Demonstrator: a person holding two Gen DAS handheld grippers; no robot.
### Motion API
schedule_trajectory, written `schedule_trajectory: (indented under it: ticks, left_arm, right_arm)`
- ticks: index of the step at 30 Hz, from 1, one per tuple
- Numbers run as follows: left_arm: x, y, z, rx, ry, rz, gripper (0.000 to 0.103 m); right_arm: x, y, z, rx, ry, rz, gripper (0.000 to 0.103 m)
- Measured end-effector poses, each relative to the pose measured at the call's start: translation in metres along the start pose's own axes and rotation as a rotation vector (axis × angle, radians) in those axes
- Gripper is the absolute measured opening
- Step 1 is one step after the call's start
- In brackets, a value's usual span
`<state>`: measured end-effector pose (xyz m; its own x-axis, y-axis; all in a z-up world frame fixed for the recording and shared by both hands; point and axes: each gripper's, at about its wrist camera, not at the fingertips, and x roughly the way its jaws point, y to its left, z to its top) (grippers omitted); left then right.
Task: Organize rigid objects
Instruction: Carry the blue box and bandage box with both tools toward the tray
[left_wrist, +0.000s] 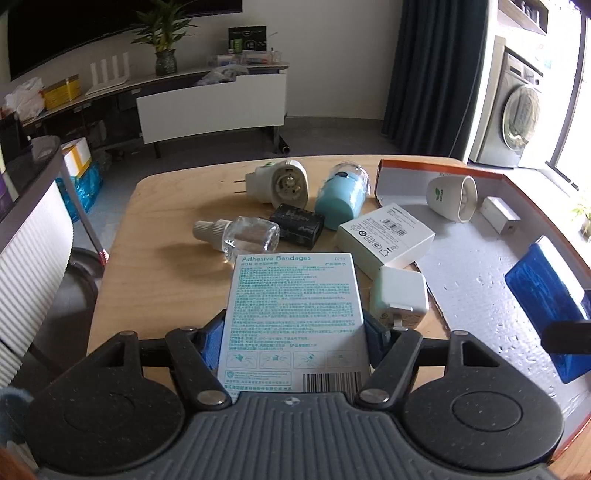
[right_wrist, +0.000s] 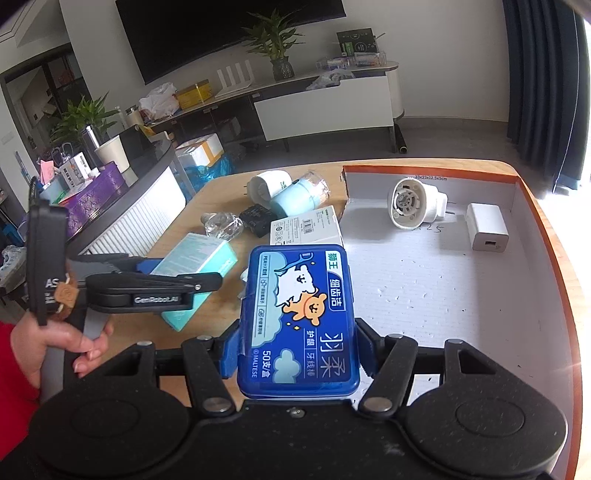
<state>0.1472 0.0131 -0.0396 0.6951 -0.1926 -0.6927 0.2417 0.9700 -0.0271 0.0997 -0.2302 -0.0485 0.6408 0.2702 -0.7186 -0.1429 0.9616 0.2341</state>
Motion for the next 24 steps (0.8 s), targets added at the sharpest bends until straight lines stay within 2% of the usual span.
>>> schedule_trajectory:
  ticks: [3, 9, 24]
  left_arm:
    - [-0.019, -0.006, 0.001, -0.042, -0.021, 0.01, 0.071]
    - [-0.036, -0.03, 0.009, -0.089, -0.058, -0.039, 0.071]
    - [-0.02, -0.113, 0.034, -0.005, -0.064, -0.168, 0.071]
  right_arm:
    - [-0.005, -0.001, 0.001, 0.007, -0.024, -0.017, 0.073]
    - [-0.021, -0.014, 0.003, 0.039, -0.082, -0.06, 0.073]
    - [-0.064, -0.055, -0.002, 0.132, -0.173, -0.178, 0.073]
